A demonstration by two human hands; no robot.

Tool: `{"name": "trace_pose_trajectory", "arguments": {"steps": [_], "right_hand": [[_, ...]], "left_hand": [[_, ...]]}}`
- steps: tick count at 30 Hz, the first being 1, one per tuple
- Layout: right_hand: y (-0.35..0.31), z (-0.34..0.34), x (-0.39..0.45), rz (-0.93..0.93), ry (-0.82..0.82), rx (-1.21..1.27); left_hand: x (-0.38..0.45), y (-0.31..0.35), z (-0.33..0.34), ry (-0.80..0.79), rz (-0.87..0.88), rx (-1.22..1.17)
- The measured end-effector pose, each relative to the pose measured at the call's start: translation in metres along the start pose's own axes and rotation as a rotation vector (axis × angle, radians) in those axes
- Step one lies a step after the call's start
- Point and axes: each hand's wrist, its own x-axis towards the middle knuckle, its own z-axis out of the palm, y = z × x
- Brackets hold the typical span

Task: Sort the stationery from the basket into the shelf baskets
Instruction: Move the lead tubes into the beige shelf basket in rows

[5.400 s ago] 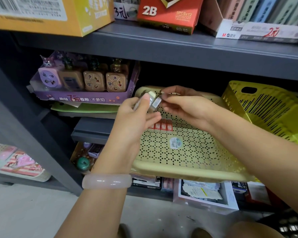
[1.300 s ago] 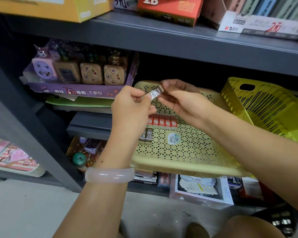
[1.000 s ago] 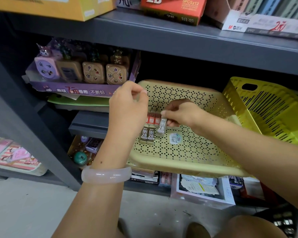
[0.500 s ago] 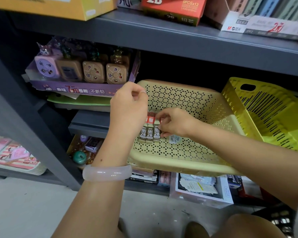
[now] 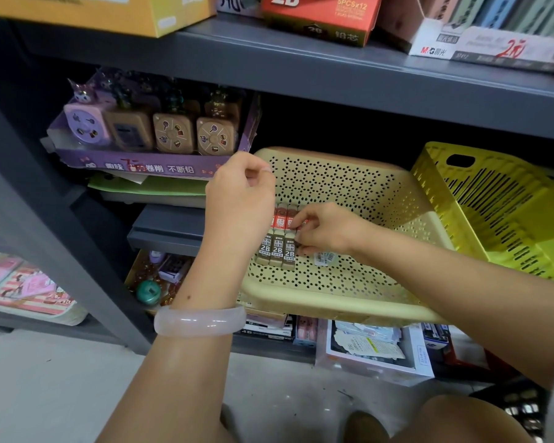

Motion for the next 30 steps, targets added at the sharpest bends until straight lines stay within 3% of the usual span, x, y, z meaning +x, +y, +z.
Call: {"name": "trace_pose_trajectory", "arguments": {"steps": [4, 6, 16, 25, 30], "right_hand": [[0.004, 0.0, -0.005, -0.2, -0.067, -0.583], [0.006, 0.005, -0.004, -0.232, -0.065, -0.648], [0.002, -0.008, -0.022, -0.314, -0.022, -0.611], [0.015, -0.074, -0.127, -0.395, 0.107, -0.251], [0.073, -0.118, -0.199, -0.279, 0.196, -0.211]], "left_hand": [[-0.003, 0.0, 0.0, -0.012, 0.0, -0.004], [-0.004, 0.001, -0.001, -0.015, -0.006, -0.012], [-0.026, 0.012, 0.005, -0.054, 0.054, -0.017], [-0.084, 0.066, 0.046, -0.247, 0.231, -0.055], [-0.139, 0.096, 0.1, -0.459, 0.33, -0.011]]}}
